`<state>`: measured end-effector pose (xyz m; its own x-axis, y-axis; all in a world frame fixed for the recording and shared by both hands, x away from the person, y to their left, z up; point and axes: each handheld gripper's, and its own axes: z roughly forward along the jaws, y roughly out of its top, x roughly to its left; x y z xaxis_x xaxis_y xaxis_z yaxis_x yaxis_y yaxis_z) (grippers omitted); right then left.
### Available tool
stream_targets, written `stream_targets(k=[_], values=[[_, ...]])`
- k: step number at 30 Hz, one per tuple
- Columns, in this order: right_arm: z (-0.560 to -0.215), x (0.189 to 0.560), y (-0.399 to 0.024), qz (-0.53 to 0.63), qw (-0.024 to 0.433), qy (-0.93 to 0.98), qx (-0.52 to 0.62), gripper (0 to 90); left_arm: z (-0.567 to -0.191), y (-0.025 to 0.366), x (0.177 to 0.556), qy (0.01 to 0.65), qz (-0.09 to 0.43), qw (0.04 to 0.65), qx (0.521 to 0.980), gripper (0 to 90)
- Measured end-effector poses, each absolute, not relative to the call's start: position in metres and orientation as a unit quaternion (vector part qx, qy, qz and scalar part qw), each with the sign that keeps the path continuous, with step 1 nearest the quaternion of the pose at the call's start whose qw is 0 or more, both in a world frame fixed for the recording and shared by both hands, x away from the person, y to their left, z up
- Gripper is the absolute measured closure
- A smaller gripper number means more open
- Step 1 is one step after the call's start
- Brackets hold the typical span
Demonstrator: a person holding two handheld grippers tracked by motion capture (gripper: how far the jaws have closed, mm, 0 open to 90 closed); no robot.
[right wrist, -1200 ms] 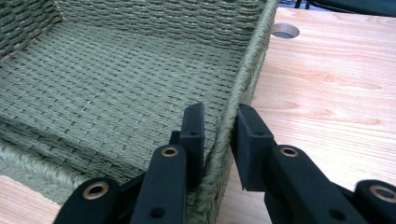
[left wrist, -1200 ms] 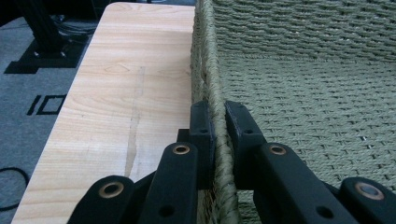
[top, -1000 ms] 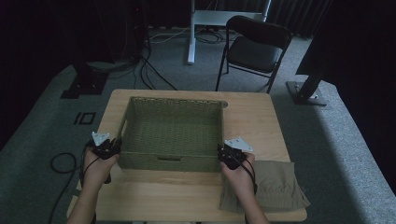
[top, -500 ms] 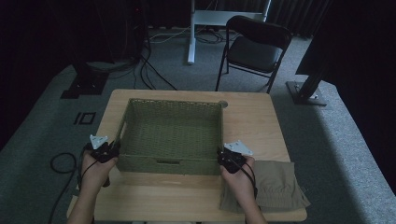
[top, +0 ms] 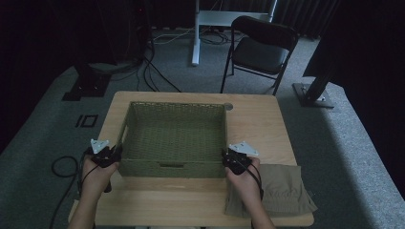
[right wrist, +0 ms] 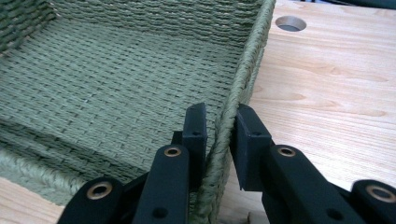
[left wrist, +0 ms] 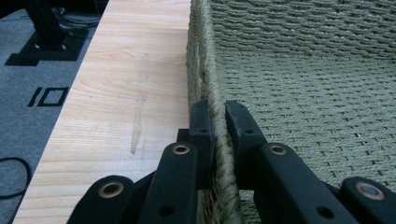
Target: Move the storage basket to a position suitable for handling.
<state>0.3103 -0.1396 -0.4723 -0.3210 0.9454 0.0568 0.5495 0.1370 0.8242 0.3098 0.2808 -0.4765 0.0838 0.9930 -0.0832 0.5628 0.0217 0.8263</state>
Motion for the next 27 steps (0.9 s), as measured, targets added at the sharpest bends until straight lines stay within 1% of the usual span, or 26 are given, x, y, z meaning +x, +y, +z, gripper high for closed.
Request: stream_targets(k=[8, 10, 11, 13, 14, 17, 18, 19, 20, 22, 25, 26, 27], values=[[-0.4718, 0.3061, -0.1392, 0.393, 0.247, 0.714, 0.524, 75.5, -0.4762, 0.2821, 0.3094, 0.610, 0.289, 0.370, 0.638, 83.1], [-0.4720, 0.3071, -0.1404, 0.398, 0.243, 0.712, 0.524, 74.4, -0.4765, 0.2829, 0.3096, 0.610, 0.283, 0.376, 0.638, 81.6], [-0.4720, 0.3075, -0.1412, 0.401, 0.240, 0.713, 0.523, 71.9, -0.4769, 0.2833, 0.3099, 0.607, 0.278, 0.382, 0.639, 78.0], [-0.4733, 0.3089, -0.1436, 0.424, 0.223, 0.710, 0.517, 57.7, -0.4767, 0.2838, 0.3105, 0.602, 0.265, 0.393, 0.643, 69.7], [-0.4749, 0.3097, -0.1434, 0.429, 0.221, 0.714, 0.508, 54.0, -0.4773, 0.2839, 0.3114, 0.603, 0.255, 0.399, 0.642, 61.4], [-0.4750, 0.3100, -0.1439, 0.445, 0.225, 0.707, 0.501, 46.3, -0.4784, 0.2827, 0.3140, 0.599, 0.239, 0.403, 0.649, 46.7], [-0.4752, 0.3109, -0.1432, 0.455, 0.218, 0.705, 0.499, 39.4, -0.4787, 0.2818, 0.3146, 0.592, 0.241, 0.405, 0.654, 40.6], [-0.4754, 0.3119, -0.1425, 0.456, 0.214, 0.710, 0.492, 36.5, -0.4785, 0.2810, 0.3150, 0.586, 0.237, 0.405, 0.661, 37.2], [-0.4753, 0.3127, -0.1419, 0.450, 0.215, 0.719, 0.485, 36.5, -0.4782, 0.2796, 0.3152, 0.585, 0.232, 0.406, 0.663, 34.7], [-0.4743, 0.3140, -0.1423, 0.440, 0.219, 0.731, 0.473, 36.1, -0.4770, 0.2777, 0.3155, 0.578, 0.232, 0.402, 0.671, 26.5], [-0.4736, 0.3149, -0.1427, 0.451, 0.212, 0.727, 0.474, 27.0, -0.4733, 0.2762, 0.3158, 0.570, 0.242, 0.401, 0.676, 20.1], [-0.4725, 0.3149, -0.1426, 0.454, 0.217, 0.724, 0.471, 26.5, -0.4719, 0.2760, 0.3158, 0.563, 0.249, 0.404, 0.676, 17.6], [-0.4715, 0.3151, -0.1429, 0.458, 0.218, 0.722, 0.471, 26.5, -0.4704, 0.2761, 0.3158, 0.562, 0.253, 0.402, 0.678, 17.5]])
